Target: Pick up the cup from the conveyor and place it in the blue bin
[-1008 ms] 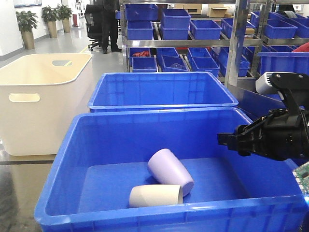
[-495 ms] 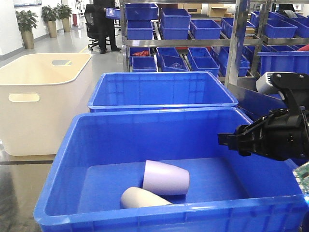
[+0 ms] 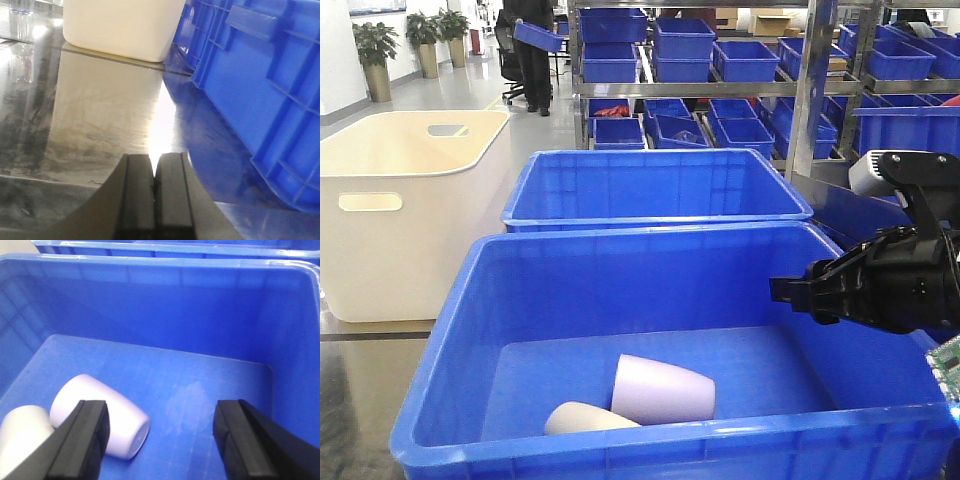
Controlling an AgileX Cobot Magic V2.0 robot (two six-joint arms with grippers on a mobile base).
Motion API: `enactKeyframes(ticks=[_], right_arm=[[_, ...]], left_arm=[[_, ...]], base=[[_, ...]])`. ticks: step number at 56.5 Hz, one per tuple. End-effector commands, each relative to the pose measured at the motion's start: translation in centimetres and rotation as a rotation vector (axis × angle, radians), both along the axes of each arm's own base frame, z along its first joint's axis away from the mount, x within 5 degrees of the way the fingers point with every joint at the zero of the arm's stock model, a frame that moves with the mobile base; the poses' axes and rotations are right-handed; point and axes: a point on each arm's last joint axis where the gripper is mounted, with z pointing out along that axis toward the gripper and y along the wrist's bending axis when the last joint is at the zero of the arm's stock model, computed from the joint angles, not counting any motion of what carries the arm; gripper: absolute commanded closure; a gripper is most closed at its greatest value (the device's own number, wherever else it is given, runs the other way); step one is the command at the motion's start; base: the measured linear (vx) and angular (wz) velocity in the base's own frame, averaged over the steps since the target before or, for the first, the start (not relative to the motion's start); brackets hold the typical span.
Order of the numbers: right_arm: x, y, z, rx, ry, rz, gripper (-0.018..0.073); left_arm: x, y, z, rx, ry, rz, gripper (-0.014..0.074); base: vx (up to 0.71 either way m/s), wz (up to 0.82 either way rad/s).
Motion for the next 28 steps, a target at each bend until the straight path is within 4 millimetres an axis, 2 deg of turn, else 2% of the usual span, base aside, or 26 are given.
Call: enactKeyframes(ticks=[1,28], right_arm=[[-0.31,-0.31,2.35,0.038,-0.113,-0.031,0.0048],[-0.40,-0.37,2.50,0.035,-0.123,-0.034,0.0048]], left_arm=[[0.09,0.09,0.56,-0.010,-0.070,0.012,0.0598],[0.09,0.09,0.56,-0.010,-0.070,0.012,0.0598]], base=[[0.00,0.00],[0.00,0.00]])
